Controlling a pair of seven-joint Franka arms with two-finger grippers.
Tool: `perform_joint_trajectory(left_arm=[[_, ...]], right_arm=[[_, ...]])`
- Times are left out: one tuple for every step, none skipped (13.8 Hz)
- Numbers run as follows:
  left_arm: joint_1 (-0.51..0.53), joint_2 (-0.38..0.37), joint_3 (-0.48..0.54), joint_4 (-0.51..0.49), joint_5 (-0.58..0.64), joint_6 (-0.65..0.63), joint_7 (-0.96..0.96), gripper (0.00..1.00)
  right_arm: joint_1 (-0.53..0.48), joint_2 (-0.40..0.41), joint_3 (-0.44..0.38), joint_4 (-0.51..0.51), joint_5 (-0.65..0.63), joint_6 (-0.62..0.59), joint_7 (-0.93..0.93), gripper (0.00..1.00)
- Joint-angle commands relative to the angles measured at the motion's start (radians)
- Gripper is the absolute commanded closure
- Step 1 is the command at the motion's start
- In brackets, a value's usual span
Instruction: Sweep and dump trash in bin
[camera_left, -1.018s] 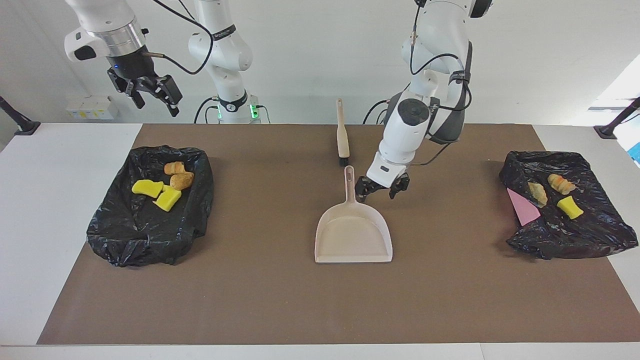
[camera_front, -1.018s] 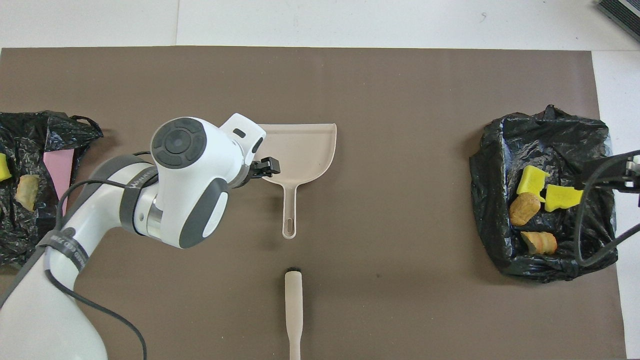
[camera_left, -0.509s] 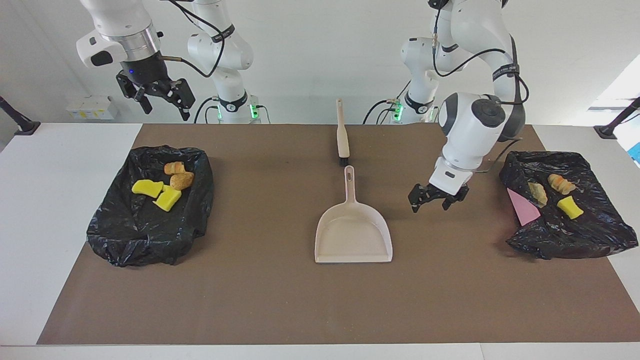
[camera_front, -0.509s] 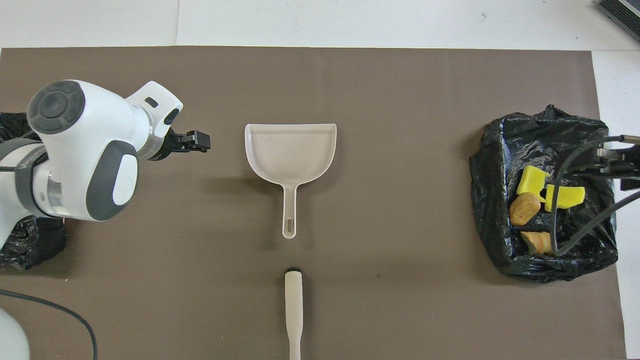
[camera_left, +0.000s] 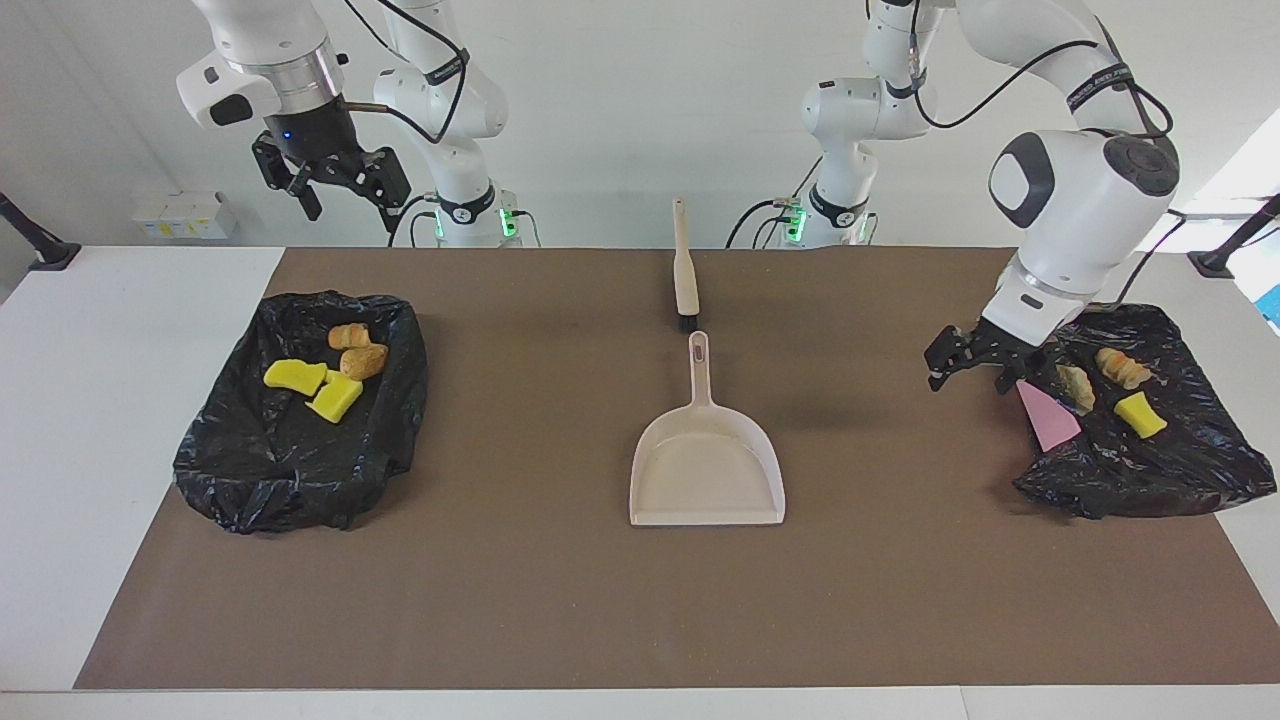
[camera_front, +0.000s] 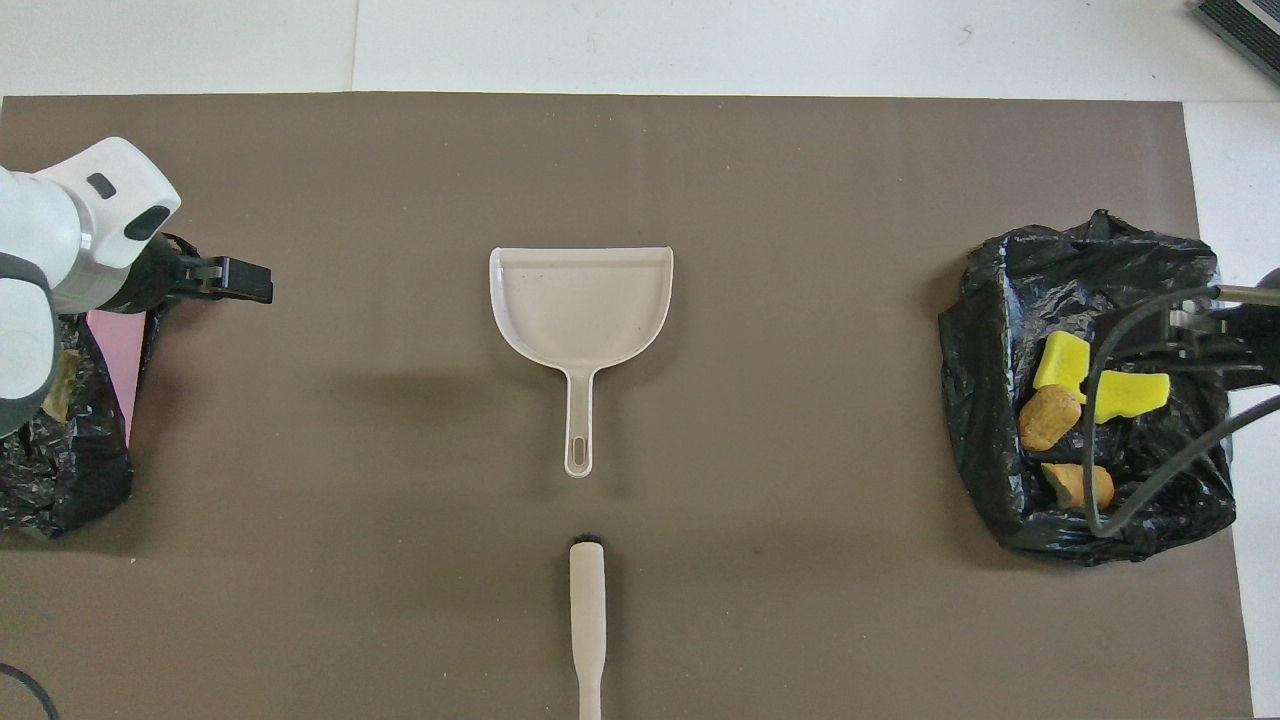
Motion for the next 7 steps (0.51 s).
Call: perform_joint_trajectory(left_arm=[[0.013, 0.005, -0.010, 0.125, 0.016, -0.162, 0.007, 0.00], [0.011, -0.003, -0.010, 0.153, 0.028, -0.197, 0.008, 0.00], [0.010, -0.011, -0.007, 0.167, 0.041, -0.224, 0.008, 0.00], [0.010, -0.012, -0.005, 0.182, 0.056, -0.256, 0.008, 0.00], [0.008, -0.023, -0.008, 0.193, 0.077, -0.283, 0.014, 0.00], [0.008, -0.046, -0.011, 0.192, 0.081, -0.290, 0.019, 0.00], [0.008, -0.061, -0.011, 0.189, 0.081, -0.297, 0.018, 0.00]], right_arm=[[0.080, 0.002, -0.065, 0.015, -0.020, -0.014, -0.012, 0.00], [0.113, 0.002, -0.100, 0.013, -0.020, -0.014, -0.013, 0.00], [0.144, 0.000, -0.142, 0.013, -0.016, -0.014, -0.020, 0.00], [0.164, 0.000, -0.171, 0.013, -0.002, -0.013, -0.021, 0.00], [0.170, 0.000, -0.185, 0.013, 0.000, -0.014, -0.023, 0.00], [0.178, 0.000, -0.190, 0.013, -0.002, -0.013, -0.023, 0.00], [0.190, 0.000, -0.200, 0.013, -0.002, -0.013, -0.021, 0.00]])
